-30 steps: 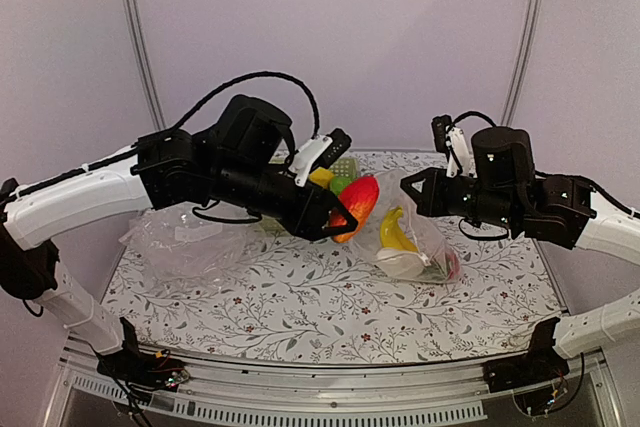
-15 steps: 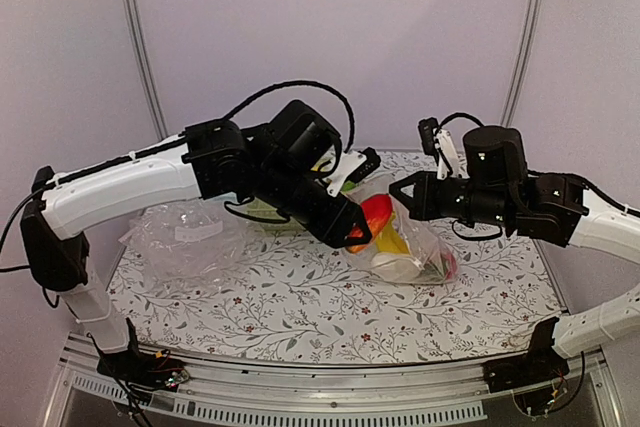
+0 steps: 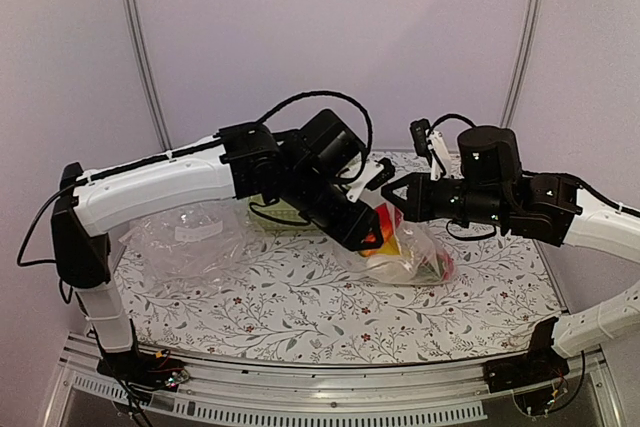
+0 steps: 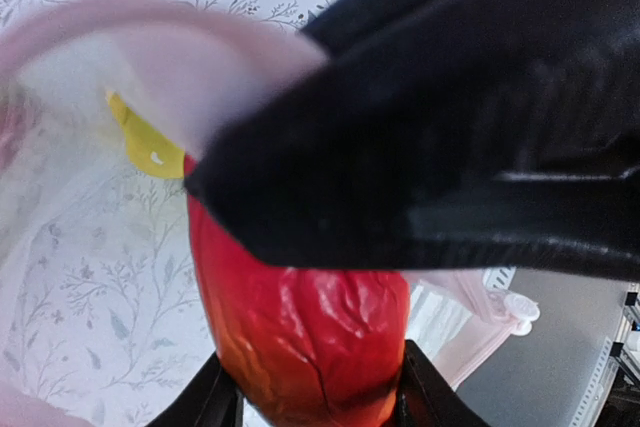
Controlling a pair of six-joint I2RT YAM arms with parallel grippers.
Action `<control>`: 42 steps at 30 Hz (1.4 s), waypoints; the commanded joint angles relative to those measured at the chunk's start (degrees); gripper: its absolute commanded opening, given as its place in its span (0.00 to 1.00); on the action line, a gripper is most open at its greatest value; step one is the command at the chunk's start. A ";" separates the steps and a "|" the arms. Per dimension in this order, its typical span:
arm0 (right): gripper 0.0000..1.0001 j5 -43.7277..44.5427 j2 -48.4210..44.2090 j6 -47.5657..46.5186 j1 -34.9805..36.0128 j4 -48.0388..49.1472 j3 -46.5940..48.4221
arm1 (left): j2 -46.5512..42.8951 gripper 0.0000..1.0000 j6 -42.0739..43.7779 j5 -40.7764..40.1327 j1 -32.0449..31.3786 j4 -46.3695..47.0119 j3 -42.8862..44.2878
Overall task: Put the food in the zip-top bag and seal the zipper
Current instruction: Place the fake fruit in the zipper food storage bag.
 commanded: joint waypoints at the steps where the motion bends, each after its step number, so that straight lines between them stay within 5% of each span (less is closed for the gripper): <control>1: 0.00 -0.85 0.66 0.62 0.21 2.10 0.93 | 1.79 0.43 -1.49 0.82 0.15 3.41 1.00; 9: 0.00 0.81 0.28 1.68 0.26 2.18 0.14 | 1.15 0.43 -6.51 0.45 0.01 13.11 -5.96; 20: 0.00 1.54 -0.06 1.96 0.19 2.11 -0.05 | -0.12 0.68 -8.67 1.59 -0.03 18.53 -9.74; 42: 0.00 4.02 -1.80 2.06 0.19 1.17 -1.11 | -17.15 0.69 -4.13 -3.62 -0.09 28.09 -20.38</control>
